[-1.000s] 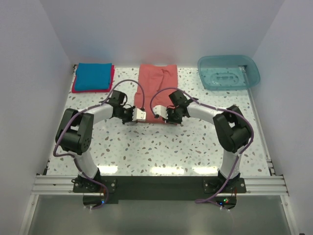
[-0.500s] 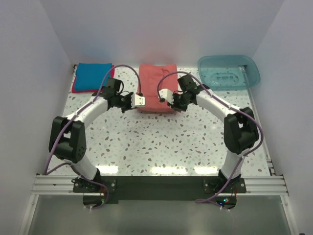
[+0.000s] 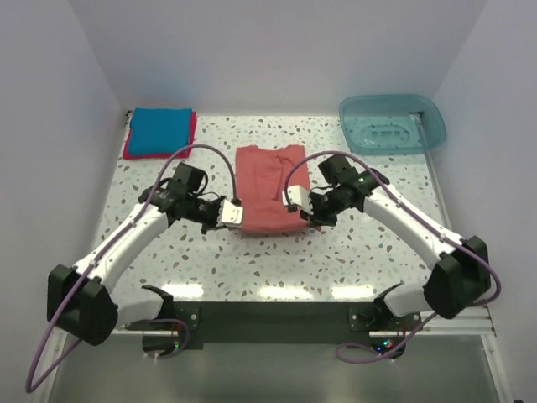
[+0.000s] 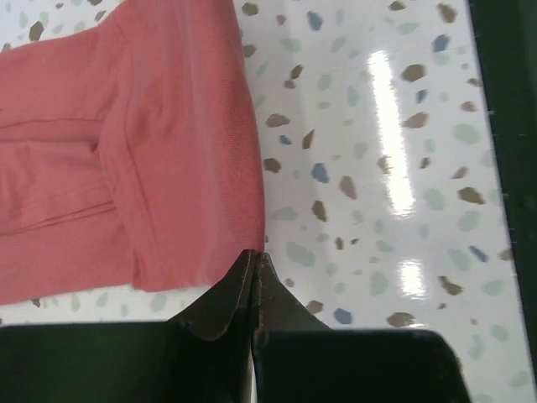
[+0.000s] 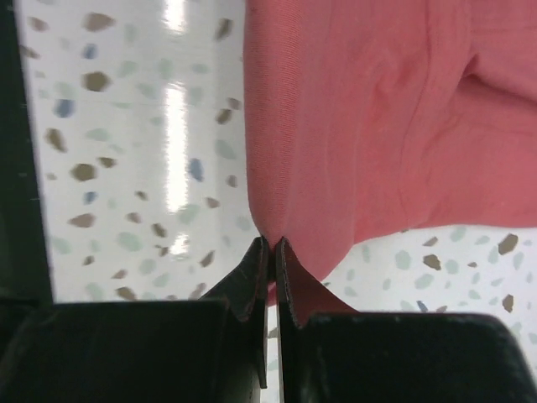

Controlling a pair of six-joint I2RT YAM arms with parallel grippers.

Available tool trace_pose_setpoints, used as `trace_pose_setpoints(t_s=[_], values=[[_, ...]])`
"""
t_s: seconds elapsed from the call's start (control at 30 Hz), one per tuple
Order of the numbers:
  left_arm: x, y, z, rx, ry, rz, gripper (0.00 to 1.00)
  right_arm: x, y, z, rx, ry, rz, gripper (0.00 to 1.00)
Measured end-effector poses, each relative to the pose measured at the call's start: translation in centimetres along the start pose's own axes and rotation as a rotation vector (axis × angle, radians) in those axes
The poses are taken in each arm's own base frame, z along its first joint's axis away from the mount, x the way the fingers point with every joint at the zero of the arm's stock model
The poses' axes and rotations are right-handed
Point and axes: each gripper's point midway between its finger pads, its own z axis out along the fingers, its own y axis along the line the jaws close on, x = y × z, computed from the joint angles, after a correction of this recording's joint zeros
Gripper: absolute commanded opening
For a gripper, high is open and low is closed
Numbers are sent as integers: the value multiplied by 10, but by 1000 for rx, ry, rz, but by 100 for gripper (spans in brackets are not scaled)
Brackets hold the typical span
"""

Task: Fold and stack the t-shirts
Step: Fold the tshirt

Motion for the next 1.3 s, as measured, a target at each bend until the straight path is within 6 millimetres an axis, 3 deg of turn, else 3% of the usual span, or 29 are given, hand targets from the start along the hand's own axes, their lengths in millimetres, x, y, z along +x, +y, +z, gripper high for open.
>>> trace_pose_setpoints(t_s=[0.1,0.2,0.33,0.4,0.5,0.67,0.87,1.1,1.3], values=[[-20,-24,-17,24,-41,-19,0,-17,34,-23,-49,-53,-4,0],[-42,-29,-31,32,-76,-55,0,-30,46,-45,-60,-90,-2,0],[-63,1,-43,1,-105,-72,0,-33,24,-53,-67,-93,41,0],[-63,32,-43,-15,-108,-97,0,-28,-4,-45,-77,-76,70,0],[-47,74,-34,-20,-97,-157,0,-17,-40,-28,-99,-48,105,0],[3,149,-2,-10,-66,-258,0,1,-103,4,-118,-24,118,0],[49,208,32,-30,-51,-318,0,29,-147,39,-126,-1,147,0],[85,236,58,-90,-28,-353,0,57,-173,78,-99,39,158,0],[117,236,74,-115,29,-390,0,71,-184,101,-83,56,186,0]])
